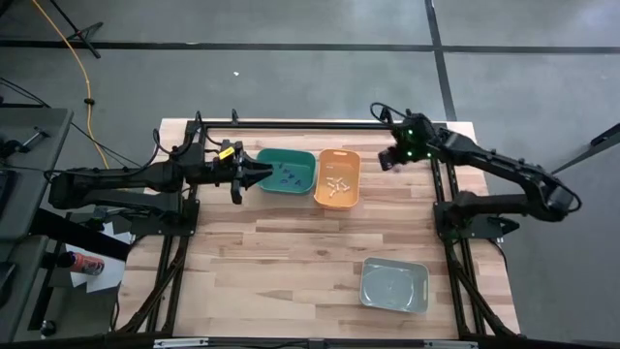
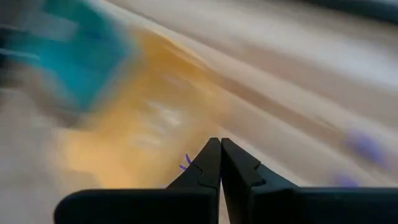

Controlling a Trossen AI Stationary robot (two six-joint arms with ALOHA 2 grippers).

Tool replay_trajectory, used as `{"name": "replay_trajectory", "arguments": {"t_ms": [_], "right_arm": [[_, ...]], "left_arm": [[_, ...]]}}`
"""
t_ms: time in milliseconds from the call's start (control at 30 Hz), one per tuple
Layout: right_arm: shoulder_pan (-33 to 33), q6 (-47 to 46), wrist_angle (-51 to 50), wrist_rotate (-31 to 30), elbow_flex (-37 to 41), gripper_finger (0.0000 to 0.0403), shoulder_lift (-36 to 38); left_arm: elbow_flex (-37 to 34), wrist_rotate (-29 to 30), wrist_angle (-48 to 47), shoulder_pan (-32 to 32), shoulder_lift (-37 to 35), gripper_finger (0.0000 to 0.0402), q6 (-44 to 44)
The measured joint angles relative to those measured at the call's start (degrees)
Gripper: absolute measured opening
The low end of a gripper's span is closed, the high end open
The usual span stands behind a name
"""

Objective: Sort Halloween decoration
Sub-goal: Put the violet spider toy into the gray bin

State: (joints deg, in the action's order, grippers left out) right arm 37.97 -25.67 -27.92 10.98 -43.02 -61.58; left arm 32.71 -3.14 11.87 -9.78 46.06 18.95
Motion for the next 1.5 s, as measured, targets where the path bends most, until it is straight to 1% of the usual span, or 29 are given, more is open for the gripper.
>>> {"name": "replay_trajectory", "arguments": {"t_ms": [67, 133, 333, 400, 467, 600, 733, 867, 1067, 1133, 1167, 1200, 1300, 1367, 1500], "right_arm": [[-3.7, 0.0, 10.2, 2.8, -0.1, 0.0, 0.1], [-7.7, 0.1, 21.1, 4.3, -0.1, 0.0, -0.7], [-18.8, 4.5, 54.6, 4.2, -0.1, 0.0, -7.4], [-21.3, 6.4, 62.5, 4.2, -0.4, 0.0, -9.7], [-23.2, 8.2, 65.9, 4.1, -1.9, 0.0, -11.4], [-25.5, 12.3, 63.6, 4.1, -5.8, 0.0, -13.6], [-26.0, 14.1, 59.8, 4.0, -8.6, 0.0, -15.0], [-26.0, 14.0, 57.3, 4.0, -9.4, 0.0, -15.3], [-26.0, 13.7, 57.3, 4.0, -9.4, 0.0, -15.3], [-26.0, 11.1, 56.9, 4.4, -9.4, 0.0, -15.3], [-25.9, 8.2, 56.5, 5.8, -9.4, 0.0, -15.3], [-25.9, 4.5, 55.5, 8.1, -9.4, 0.0, -15.3], [-27.9, -6.6, 49.2, 18.1, -9.4, 0.0, -15.3], [-31.6, -11.1, 41.8, 22.1, -9.5, 0.0, -15.3], [-42.8, -15.8, 27.1, 21.9, -9.5, 0.0, -15.3]], "left_arm": [[0.0, 0.0, 0.1, 0.0, 0.0, 0.0099, -1.6], [0.0, 0.2, 0.9, 0.0, 0.1, 0.0099, -3.0], [0.3, 2.4, 5.1, 0.0, 1.6, 0.0099, -3.7], [1.2, 2.4, 5.8, 0.0, 2.6, 0.0099, -3.6], [1.9, 2.3, 5.7, 0.0, 3.6, 0.0099, -4.1], [3.2, 2.3, 5.6, 0.0, 5.0, 0.0099, -5.6], [3.5, 2.3, 5.7, 0.0, 5.2, 0.0099, -5.6], [3.5, 2.3, 5.6, 0.0, 5.2, 0.0099, -5.6], [3.5, 2.3, 5.6, 0.0, 5.2, 0.0099, -5.6], [3.5, 2.3, 5.6, 0.0, 5.2, 0.0099, -5.4], [3.5, 2.3, 5.6, 0.0, 5.2, 0.0099, -4.4], [3.5, 2.3, 5.6, 0.0, 5.2, 0.0099, -3.1], [3.5, 2.3, 5.6, 0.0, 5.2, 0.0099, 0.5], [3.5, 2.3, 5.6, 0.0, 5.2, 0.0099, 1.3], [3.5, 2.3, 5.6, 0.0, 5.2, 0.0099, 1.4]]}}
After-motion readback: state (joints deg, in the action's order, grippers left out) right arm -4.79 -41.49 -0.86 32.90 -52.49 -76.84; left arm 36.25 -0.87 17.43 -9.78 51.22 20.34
